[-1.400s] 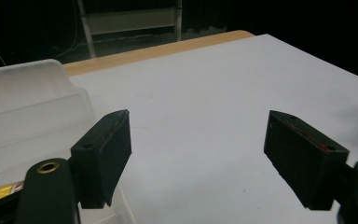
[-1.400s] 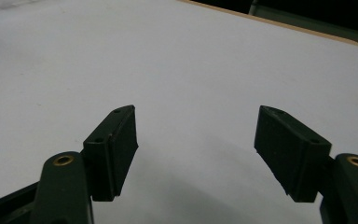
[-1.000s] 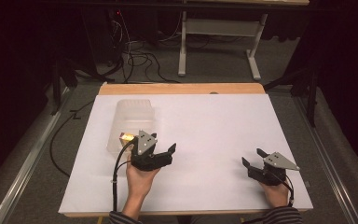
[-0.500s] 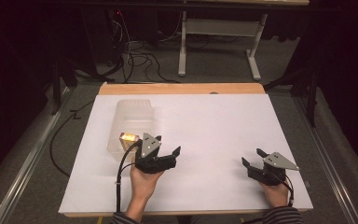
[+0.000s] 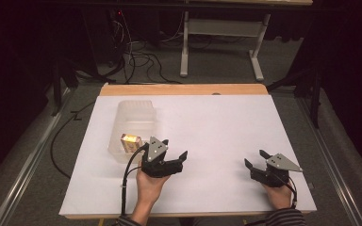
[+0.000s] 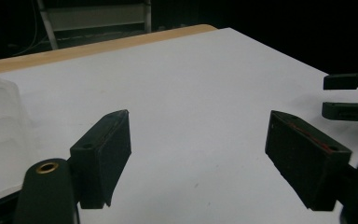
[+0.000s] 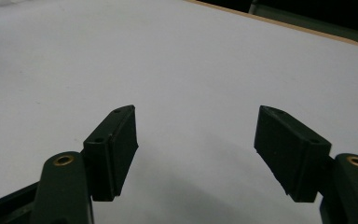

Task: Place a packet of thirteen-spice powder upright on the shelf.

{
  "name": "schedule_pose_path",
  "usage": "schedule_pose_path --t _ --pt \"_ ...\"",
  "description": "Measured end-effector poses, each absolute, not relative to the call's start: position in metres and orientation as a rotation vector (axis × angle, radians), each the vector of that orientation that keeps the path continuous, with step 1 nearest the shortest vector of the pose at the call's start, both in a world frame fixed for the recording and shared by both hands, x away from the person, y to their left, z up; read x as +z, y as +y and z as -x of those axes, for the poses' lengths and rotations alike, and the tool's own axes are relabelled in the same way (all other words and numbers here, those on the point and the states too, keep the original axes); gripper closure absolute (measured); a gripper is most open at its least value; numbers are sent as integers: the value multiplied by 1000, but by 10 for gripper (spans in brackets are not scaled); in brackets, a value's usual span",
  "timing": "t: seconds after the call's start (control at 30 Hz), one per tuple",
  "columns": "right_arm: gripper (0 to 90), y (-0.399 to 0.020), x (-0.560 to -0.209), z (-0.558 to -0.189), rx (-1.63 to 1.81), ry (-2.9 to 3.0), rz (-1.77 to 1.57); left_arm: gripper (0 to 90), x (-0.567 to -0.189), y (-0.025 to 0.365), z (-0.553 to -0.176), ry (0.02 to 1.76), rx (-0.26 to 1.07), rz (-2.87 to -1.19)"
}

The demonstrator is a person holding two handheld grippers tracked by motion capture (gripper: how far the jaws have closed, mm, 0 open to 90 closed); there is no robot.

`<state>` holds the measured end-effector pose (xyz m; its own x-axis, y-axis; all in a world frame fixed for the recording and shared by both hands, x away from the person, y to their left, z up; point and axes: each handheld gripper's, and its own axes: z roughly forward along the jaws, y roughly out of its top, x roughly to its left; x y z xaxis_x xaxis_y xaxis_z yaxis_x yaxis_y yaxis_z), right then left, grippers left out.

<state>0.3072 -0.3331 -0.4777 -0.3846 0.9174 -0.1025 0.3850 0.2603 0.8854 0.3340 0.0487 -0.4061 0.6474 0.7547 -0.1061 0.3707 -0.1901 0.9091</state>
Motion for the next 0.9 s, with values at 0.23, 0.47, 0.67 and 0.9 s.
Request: schedule_pose_path --t 0.23,0.47,0.67,0.9 --pt "305 -333 -478 -307 1073 1899 -1179 232 -412 43 -333 900 427 -1804" --pt "306 -333 -478 -307 1073 1899 -1179 233 -416 39 -333 893 422 -1813" --pt "305 -333 -478 -307 1072 1899 -1179 234 -421 34 -333 890 417 -1823" --pt "306 -333 -478 -307 1070 1899 -1175 235 -428 27 -334 886 409 -1845"
